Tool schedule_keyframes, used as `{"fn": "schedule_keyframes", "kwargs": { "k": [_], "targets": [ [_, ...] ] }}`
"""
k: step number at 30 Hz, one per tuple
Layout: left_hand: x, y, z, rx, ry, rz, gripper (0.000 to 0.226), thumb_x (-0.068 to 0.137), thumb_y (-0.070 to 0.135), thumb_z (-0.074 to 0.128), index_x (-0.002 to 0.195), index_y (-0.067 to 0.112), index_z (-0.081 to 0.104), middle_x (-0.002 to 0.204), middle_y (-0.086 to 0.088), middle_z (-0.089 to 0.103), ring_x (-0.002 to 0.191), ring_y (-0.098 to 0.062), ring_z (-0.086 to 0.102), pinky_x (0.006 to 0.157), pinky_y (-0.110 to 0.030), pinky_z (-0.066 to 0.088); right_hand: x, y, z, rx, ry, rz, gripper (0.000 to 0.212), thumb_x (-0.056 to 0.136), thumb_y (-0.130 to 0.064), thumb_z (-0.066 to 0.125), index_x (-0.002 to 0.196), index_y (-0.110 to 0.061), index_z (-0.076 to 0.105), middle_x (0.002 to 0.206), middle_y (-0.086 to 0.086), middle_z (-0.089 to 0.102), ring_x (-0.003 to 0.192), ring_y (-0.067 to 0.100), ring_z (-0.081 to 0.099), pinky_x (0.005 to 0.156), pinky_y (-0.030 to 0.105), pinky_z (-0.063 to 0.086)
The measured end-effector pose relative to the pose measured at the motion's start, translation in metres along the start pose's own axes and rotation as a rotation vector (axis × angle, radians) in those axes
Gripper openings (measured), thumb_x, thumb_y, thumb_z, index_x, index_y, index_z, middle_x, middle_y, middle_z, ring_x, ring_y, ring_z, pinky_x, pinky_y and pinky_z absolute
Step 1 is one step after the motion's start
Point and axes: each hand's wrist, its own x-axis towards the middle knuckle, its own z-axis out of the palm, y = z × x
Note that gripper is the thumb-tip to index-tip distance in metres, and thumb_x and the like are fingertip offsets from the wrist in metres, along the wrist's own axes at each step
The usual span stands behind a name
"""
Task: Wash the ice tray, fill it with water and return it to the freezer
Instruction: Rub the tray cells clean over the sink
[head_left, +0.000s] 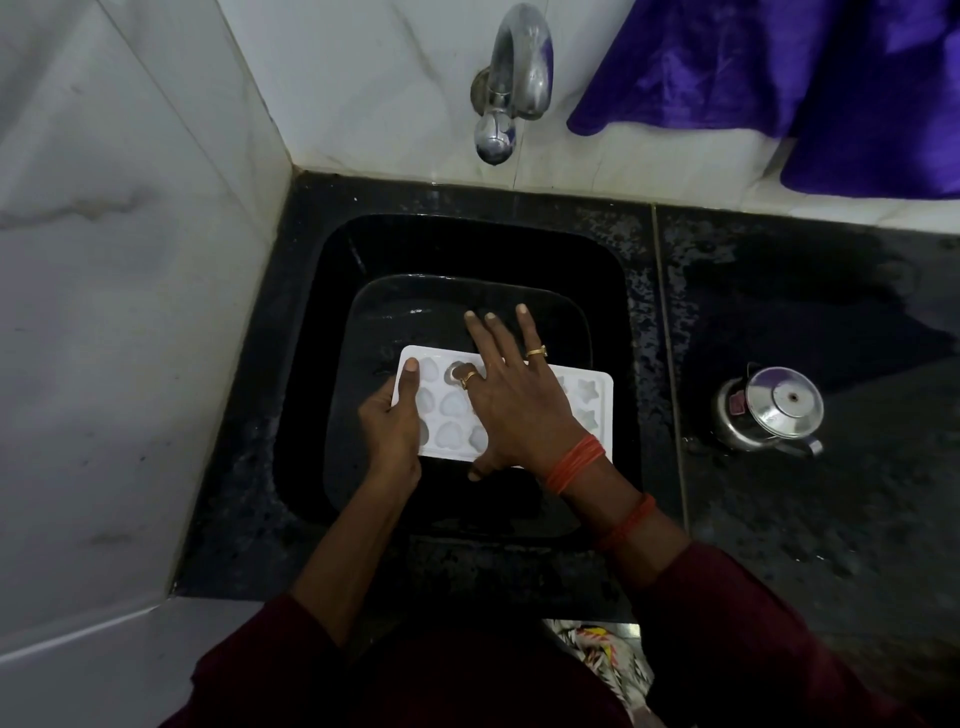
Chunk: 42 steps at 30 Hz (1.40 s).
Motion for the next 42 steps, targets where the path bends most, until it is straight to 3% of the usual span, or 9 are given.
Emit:
{"fn": "schedule_keyframes", "kwargs": {
  "k": [4,8,12,19,22,29,32,36,42],
  "targets": [
    [0.001,-0.001,0.0,0.001,-0.008,-0.02,0.026,0.095,0.038,0.066,0.081,0.016,0.072,0.079,-0.002,0.074,0.075,-0.02,0.071,0.069,-0.036,0.06,-0.002,-0.001,0.0,-0.021,0.013,0.006,0.112,0.047,-0.073,0.08,0.136,-0.013,0.05,0.162,0.025,0.003,0.15,0.04,0.004,0.115,0.062,-0.018],
    [0.001,0.001,0.0,0.012,0.004,-0.007,0.026,0.095,0.038,0.065,0.084,0.016,0.072,0.082,-0.003,0.073,0.075,-0.019,0.07,0.064,-0.03,0.06,-0.005,-0.002,0.004,0.028,0.048,0.034,0.108,0.045,-0.068,0.083,0.134,-0.015,0.052,0.161,0.025,0.01,0.148,0.04,0.016,0.116,0.061,-0.015],
    [0.003,0.003,-0.002,0.013,0.017,-0.004,0.028,0.095,0.04,0.065,0.082,0.016,0.072,0.082,-0.004,0.072,0.077,-0.021,0.069,0.069,-0.036,0.059,-0.008,-0.004,0.008,0.14,0.145,0.047,0.1,0.048,-0.06,0.085,0.132,-0.017,0.052,0.16,0.025,0.015,0.145,0.039,0.026,0.118,0.062,-0.007],
    [0.004,0.005,-0.002,0.008,0.029,0.001,0.027,0.094,0.038,0.066,0.08,0.016,0.072,0.079,-0.003,0.072,0.073,-0.019,0.07,0.068,-0.034,0.059,-0.009,-0.006,0.012,0.151,0.179,-0.001,0.069,0.065,-0.063,0.073,0.118,-0.021,0.061,0.161,0.024,0.013,0.147,0.036,0.025,0.118,0.064,-0.004],
    [0.003,0.007,-0.002,0.0,0.037,0.004,0.026,0.095,0.037,0.066,0.081,0.016,0.071,0.078,-0.001,0.072,0.07,-0.016,0.069,0.059,-0.027,0.058,-0.008,-0.009,0.015,0.123,0.192,-0.037,0.053,0.072,-0.054,0.071,0.116,-0.025,0.064,0.163,0.023,0.007,0.149,0.035,0.023,0.118,0.064,-0.005],
    [0.004,0.011,-0.005,-0.011,0.028,0.029,0.024,0.096,0.036,0.064,0.082,0.018,0.072,0.079,0.0,0.072,0.071,-0.015,0.069,0.058,-0.025,0.058,-0.004,-0.014,0.02,0.143,0.202,-0.056,0.053,0.074,-0.05,0.076,0.12,-0.028,0.06,0.162,0.022,0.015,0.148,0.036,0.024,0.118,0.061,-0.011],
    [0.003,0.012,-0.004,0.0,0.021,0.041,0.026,0.096,0.035,0.064,0.083,0.014,0.072,0.077,-0.001,0.07,0.065,-0.011,0.067,0.056,-0.022,0.056,-0.004,-0.012,0.019,0.134,0.238,-0.035,0.053,0.071,-0.056,0.077,0.113,-0.026,0.064,0.159,0.021,0.026,0.145,0.036,0.032,0.118,0.063,-0.005],
    [0.005,0.014,-0.004,0.006,0.014,0.036,0.028,0.096,0.036,0.065,0.086,0.011,0.072,0.079,-0.002,0.071,0.07,-0.015,0.069,0.066,-0.031,0.058,-0.006,-0.01,0.014,0.126,0.268,0.023,0.055,0.063,-0.062,0.078,0.102,-0.023,0.068,0.153,0.02,0.036,0.141,0.035,0.038,0.118,0.064,-0.005],
    [0.007,0.014,-0.006,-0.034,0.027,-0.006,0.025,0.096,0.036,0.064,0.084,0.016,0.072,0.075,0.003,0.073,0.072,-0.016,0.07,0.07,-0.035,0.06,-0.007,-0.01,0.011,0.133,0.264,-0.014,0.055,0.061,-0.052,0.083,0.11,-0.029,0.071,0.156,0.02,0.033,0.141,0.037,0.038,0.118,0.064,-0.005]
  ]
}}
